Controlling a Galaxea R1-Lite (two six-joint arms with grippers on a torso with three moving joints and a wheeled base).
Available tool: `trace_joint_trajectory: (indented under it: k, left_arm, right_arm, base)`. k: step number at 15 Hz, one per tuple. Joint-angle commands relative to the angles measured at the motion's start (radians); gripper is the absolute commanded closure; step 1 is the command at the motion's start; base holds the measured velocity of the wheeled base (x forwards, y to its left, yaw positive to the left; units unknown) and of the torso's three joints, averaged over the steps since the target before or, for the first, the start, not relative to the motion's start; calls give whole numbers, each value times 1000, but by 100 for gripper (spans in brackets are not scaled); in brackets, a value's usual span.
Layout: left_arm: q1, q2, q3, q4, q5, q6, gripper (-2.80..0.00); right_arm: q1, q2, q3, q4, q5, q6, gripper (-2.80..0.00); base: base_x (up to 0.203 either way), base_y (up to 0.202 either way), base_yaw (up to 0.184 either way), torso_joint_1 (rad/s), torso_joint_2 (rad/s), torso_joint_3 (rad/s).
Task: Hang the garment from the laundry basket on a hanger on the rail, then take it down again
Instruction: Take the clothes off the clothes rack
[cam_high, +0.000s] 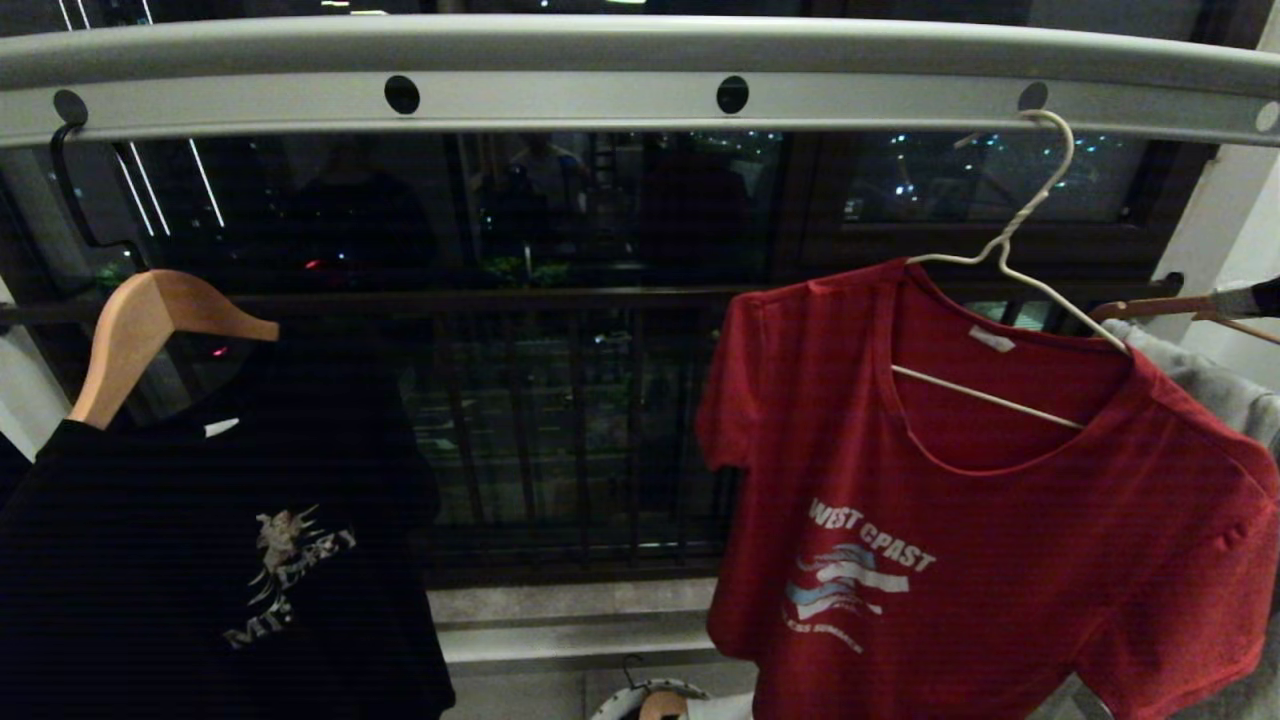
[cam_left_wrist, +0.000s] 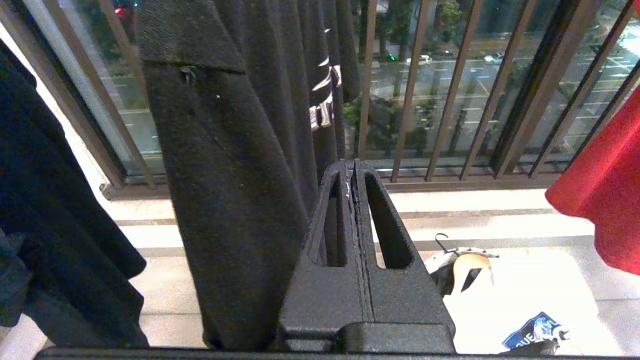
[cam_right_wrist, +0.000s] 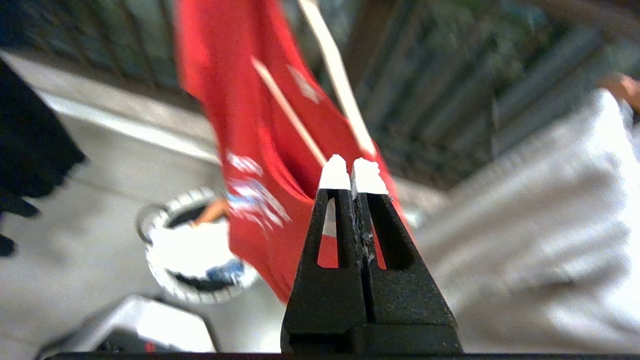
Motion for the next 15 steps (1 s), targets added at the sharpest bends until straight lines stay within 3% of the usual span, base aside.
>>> trace_joint_trajectory:
  k: [1, 5, 14, 15]
  left_arm:
    - [1, -2, 0, 1, 0, 0, 0]
    - [0, -2, 0, 1, 0, 0, 0]
    - [0, -2, 0, 1, 0, 0, 0]
    - [1, -2, 0, 1, 0, 0, 0]
  right_arm:
    - [-85, 69, -72, 70, 2, -33, 0]
    - [-133, 87, -81, 149, 4, -119, 0]
    - [-139, 91, -69, 188, 26, -428, 0]
    - [-137, 94, -67, 188, 29, -431, -280]
  base:
    - [0, 0, 0, 0, 0, 0]
    - [0, 0, 0, 0, 0, 0]
    - [0, 0, 0, 0, 0, 0]
    - [0, 0, 0, 0, 0, 0]
